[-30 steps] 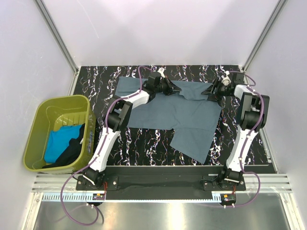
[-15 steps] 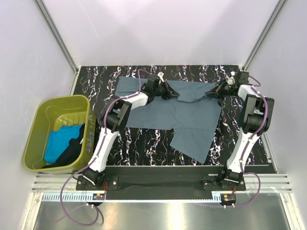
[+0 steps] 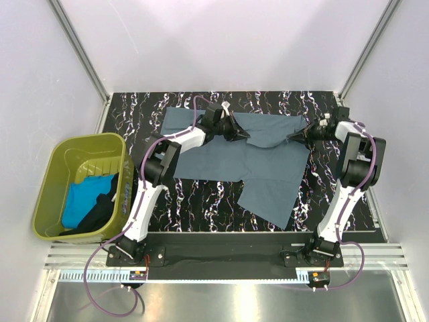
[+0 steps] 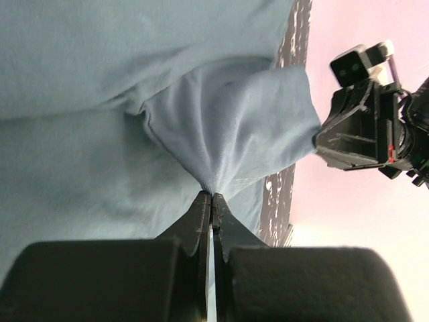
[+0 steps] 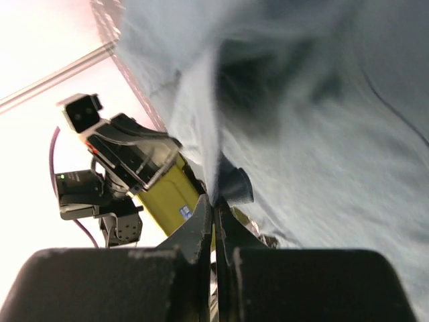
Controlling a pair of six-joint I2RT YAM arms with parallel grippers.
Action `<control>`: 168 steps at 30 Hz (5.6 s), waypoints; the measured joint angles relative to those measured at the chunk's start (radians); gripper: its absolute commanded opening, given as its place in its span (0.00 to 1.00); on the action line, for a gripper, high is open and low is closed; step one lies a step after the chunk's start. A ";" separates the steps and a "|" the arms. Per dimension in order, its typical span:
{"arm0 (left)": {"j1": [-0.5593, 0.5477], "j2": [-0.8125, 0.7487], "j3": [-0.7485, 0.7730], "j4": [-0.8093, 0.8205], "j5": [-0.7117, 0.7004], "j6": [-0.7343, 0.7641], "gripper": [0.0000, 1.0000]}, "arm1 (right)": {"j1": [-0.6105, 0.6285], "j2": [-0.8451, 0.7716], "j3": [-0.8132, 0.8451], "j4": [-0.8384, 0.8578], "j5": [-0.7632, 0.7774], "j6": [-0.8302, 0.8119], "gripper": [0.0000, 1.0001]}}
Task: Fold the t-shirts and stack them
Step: Fold the tshirt
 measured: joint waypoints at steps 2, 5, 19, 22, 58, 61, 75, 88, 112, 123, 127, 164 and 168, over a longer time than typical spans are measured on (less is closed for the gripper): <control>0.000 0.000 -0.003 -0.014 0.006 0.006 0.00 | 0.000 -0.008 -0.033 -0.019 0.002 0.001 0.00; -0.001 0.000 -0.006 -0.048 0.017 0.014 0.01 | 0.000 -0.033 -0.093 -0.052 0.011 0.000 0.00; -0.003 0.000 0.003 -0.143 0.046 0.044 0.02 | 0.001 -0.064 -0.163 -0.097 0.065 -0.029 0.00; -0.003 0.000 0.003 -0.171 0.047 0.054 0.02 | 0.001 -0.064 -0.170 -0.106 0.079 -0.037 0.00; 0.353 -0.182 0.016 -0.404 0.080 0.373 0.32 | 0.001 0.143 0.494 -0.182 0.396 -0.219 0.55; 0.409 -0.156 0.023 -0.352 0.077 0.348 0.32 | 0.001 0.231 0.555 -0.177 0.397 -0.214 0.55; 0.513 0.028 0.042 -0.157 0.077 0.117 0.29 | 0.018 0.447 0.802 -0.172 0.394 -0.179 0.46; 0.540 0.051 0.042 -0.124 0.075 0.064 0.25 | 0.034 0.537 0.870 -0.168 0.428 -0.129 0.05; 0.547 0.056 0.152 -0.310 -0.041 0.172 0.41 | 0.050 0.550 0.985 -0.225 0.667 -0.029 0.71; 0.378 -0.437 -0.153 -0.453 -0.129 0.368 0.42 | 0.022 0.292 0.877 -0.531 0.783 -0.227 0.92; 0.310 -0.594 -0.320 -0.462 -0.103 0.416 0.42 | 0.016 0.031 0.496 -0.449 0.712 -0.257 0.90; -0.054 -0.055 -0.088 -0.035 -0.118 0.090 0.43 | 0.019 -0.261 -0.395 0.234 0.293 -0.240 0.52; -0.061 -0.053 -0.086 -0.050 -0.124 0.090 0.43 | 0.019 -0.261 -0.417 0.236 0.292 -0.240 0.53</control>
